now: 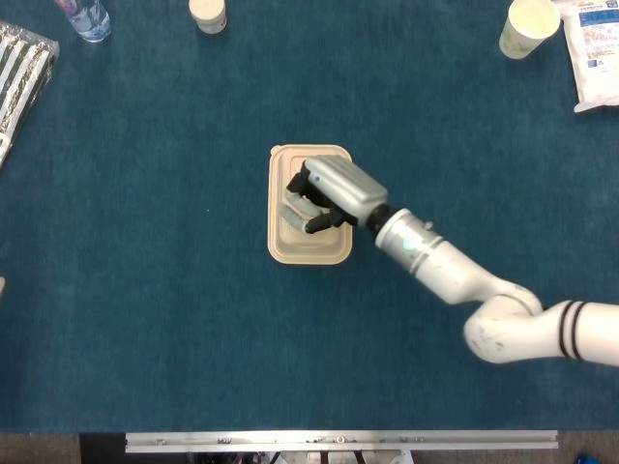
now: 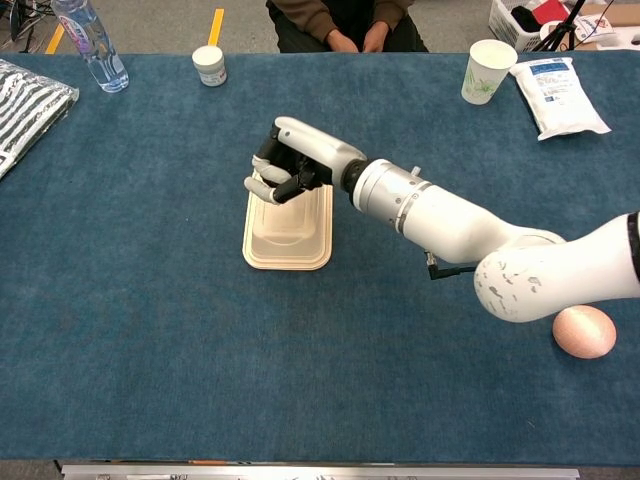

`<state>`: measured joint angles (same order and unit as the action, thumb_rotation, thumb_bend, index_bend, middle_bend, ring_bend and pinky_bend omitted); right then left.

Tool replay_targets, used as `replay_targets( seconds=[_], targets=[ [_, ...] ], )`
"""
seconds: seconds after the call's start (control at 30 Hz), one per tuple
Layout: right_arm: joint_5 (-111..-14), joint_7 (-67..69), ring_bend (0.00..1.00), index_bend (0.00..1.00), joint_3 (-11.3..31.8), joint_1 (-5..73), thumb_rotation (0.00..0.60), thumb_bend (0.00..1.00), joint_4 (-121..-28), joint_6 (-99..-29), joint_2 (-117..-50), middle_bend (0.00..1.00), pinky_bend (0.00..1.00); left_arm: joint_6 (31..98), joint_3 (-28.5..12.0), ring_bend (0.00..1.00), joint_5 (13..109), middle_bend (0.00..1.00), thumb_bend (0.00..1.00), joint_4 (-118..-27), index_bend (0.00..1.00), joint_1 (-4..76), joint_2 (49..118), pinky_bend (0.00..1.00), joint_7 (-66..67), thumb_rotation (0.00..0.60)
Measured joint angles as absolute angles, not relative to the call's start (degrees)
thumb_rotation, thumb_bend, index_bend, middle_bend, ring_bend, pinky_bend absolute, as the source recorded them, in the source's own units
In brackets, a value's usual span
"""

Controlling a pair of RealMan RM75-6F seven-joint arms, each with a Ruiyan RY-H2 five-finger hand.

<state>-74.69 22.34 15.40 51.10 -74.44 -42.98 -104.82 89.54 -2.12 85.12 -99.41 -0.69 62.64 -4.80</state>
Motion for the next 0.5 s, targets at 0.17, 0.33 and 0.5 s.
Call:
replay_targets(
  seconds=[0.17, 0.33, 0.5],
  targets=[
    [-76.3, 20.6, 0.89, 0.97, 14.1, 48.0, 0.600, 0.43, -81.4, -46.6, -97.9, 0.88, 0.94, 88.8, -2.3, 0.15, 85.3, 0.23, 0.15, -98.8, 0.31, -0.1, 62.7, 0.12, -4.9, 0.600],
    [-77.7, 15.4, 0.76, 0.84, 11.6, 43.2, 0.600, 0.43, -88.4, -52.1, -88.9, 0.78, 0.84, 87.7, -2.4, 0.15, 85.8, 0.23, 0.15, -98.2, 0.31, 0.9, 62.8, 0.12, -4.8, 0.600],
    [-78.9, 6.8, 0.65, 0.68, 8.5, 37.7, 0.600, 0.42, -94.2, -58.9, -80.9, 0.67, 0.71, 86.7, -2.5, 0.15, 86.2, 0.23, 0.15, -98.0, 0.31, 1.9, 62.9, 0.12, -4.4, 0.600]
  ],
)
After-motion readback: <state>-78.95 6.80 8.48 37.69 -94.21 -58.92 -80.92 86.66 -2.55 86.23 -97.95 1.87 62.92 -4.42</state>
